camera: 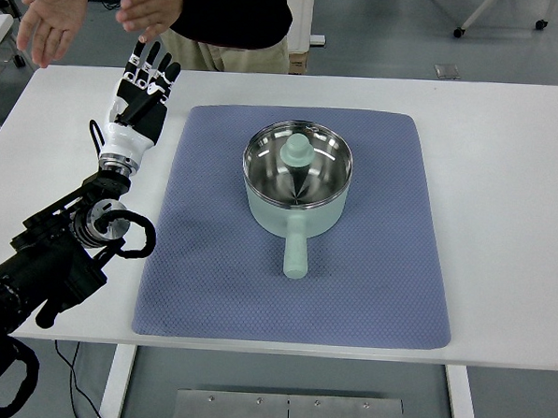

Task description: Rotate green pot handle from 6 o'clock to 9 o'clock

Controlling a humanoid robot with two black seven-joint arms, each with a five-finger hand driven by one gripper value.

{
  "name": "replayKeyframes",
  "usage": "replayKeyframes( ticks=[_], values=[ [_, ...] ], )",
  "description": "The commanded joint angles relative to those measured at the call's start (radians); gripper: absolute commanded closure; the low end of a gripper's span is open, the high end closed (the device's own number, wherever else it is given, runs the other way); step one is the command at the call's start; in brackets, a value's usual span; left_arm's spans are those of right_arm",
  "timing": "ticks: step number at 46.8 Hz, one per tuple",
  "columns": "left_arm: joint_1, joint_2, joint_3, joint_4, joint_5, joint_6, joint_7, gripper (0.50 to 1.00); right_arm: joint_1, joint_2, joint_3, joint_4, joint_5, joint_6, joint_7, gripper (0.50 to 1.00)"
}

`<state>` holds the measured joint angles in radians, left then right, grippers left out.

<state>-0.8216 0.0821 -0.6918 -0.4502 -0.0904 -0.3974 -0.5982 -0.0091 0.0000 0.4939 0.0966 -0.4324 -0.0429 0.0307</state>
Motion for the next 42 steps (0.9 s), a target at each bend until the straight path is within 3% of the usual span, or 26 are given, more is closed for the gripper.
replayKeyframes(
  ticks=[1, 12, 25, 42],
  values=[
    [0.006, 0.011, 0.003, -0.022, -0.002, 0.000, 0.000, 0.500, 0.000, 0.000, 0.000, 0.000, 0.000, 0.000, 0.000, 0.500],
    [0.006, 0.050, 0.067, -0.048, 0.049, 0.000, 0.000, 0.500, 0.000, 0.000, 0.000, 0.000, 0.000, 0.000, 0.000, 0.500],
    [0.006, 0.051, 0.068, -0.048, 0.201, 0.084, 0.000, 0.500, 0.000, 0.000, 0.000, 0.000, 0.000, 0.000, 0.000, 0.500],
    [0.013, 0.050, 0.066, -0.047, 0.224, 0.114, -0.002, 0.500, 0.000, 0.000, 0.000, 0.000, 0.000, 0.000, 0.000, 0.500]
  ],
)
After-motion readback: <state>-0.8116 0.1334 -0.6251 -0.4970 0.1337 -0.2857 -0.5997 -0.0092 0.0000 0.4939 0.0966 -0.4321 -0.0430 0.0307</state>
